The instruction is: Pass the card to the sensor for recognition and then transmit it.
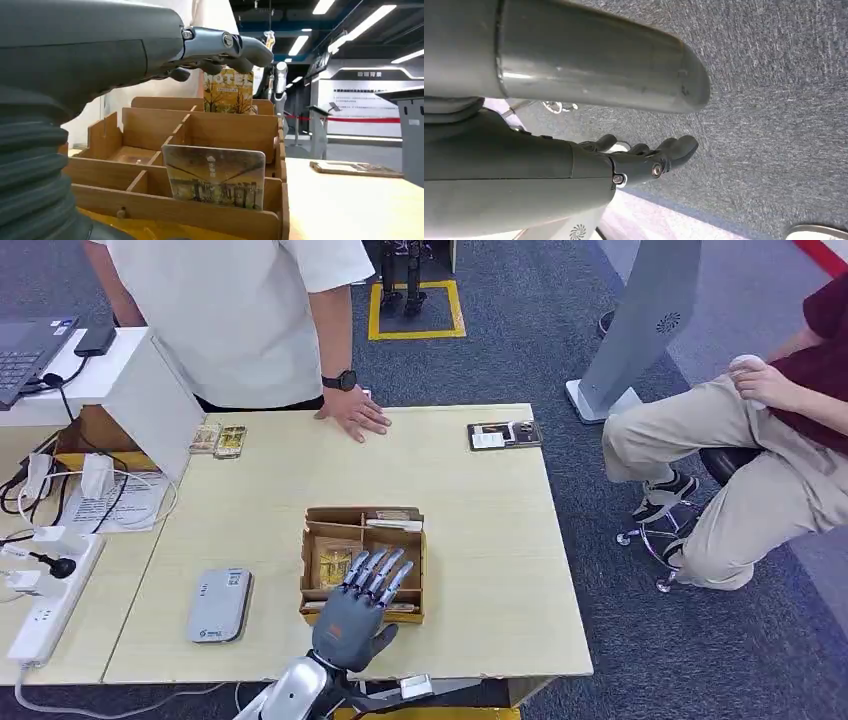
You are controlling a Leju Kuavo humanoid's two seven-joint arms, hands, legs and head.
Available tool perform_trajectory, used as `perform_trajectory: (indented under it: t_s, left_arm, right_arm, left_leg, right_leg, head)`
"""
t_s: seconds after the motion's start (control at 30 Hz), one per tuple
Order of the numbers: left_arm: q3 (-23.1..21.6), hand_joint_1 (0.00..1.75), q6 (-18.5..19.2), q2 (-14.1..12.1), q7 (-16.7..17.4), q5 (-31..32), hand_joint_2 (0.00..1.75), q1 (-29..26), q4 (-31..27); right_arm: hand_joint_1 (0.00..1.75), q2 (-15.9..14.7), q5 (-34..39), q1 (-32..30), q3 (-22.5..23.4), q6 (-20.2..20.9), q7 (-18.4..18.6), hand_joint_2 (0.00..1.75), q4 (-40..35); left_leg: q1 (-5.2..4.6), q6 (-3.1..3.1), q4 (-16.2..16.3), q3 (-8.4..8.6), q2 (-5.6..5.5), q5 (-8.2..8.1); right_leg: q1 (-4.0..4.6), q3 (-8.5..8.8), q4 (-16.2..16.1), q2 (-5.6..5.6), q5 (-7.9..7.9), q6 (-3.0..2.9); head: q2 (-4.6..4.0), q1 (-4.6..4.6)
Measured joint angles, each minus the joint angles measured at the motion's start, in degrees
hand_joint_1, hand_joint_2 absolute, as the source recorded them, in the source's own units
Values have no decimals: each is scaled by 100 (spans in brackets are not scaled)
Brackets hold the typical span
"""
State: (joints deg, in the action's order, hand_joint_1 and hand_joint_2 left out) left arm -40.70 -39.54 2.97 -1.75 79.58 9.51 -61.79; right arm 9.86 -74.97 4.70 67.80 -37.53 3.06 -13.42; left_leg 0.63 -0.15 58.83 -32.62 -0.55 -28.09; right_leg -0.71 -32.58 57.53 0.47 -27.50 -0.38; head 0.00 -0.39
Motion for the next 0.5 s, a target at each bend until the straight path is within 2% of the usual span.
perform_trajectory:
  t_s: [0.13, 0.17, 0.2, 0.3, 0.5]
  left_arm:
    - [0, 47, 0, 2, 0, -2, 175, 0, 0]
    - [0, 134, 0, 2, -2, -2, 175, 0, 0]
    - [0, 173, 0, 2, -2, 0, 175, -1, 0]
    - [0, 175, 0, 0, -19, -11, 175, 0, 0]
    - [0, 175, 0, -18, -402, -273, 175, 0, 2]
  right_arm:
    - [0, 0, 0, 0, 0, 0, 0, 0, 0]
    - [0, 0, 0, 0, 0, 0, 0, 0, 0]
    - [0, 0, 0, 0, 0, 0, 0, 0, 0]
    - [0, 0, 0, 0, 0, 0, 0, 0, 0]
    - [0, 0, -9, 0, 0, 4, 0, 0, 0]
  left_leg:
    - [0, 0, 0, 0, 0, 0]
    - [0, 0, 0, 0, 0, 0]
    - [0, 0, 0, 0, 0, 0]
    - [0, 0, 0, 0, 0, 0]
    - [0, 0, 0, 0, 0, 0]
  right_leg:
    - [0, 0, 0, 0, 0, 0]
    - [0, 0, 0, 0, 0, 0]
    - [0, 0, 0, 0, 0, 0]
    - [0, 0, 0, 0, 0, 0]
    - [0, 0, 0, 0, 0, 0]
  head:
    - [0, 0]
    - [0, 0]
    - [0, 0]
    - [0, 0]
    - [0, 0]
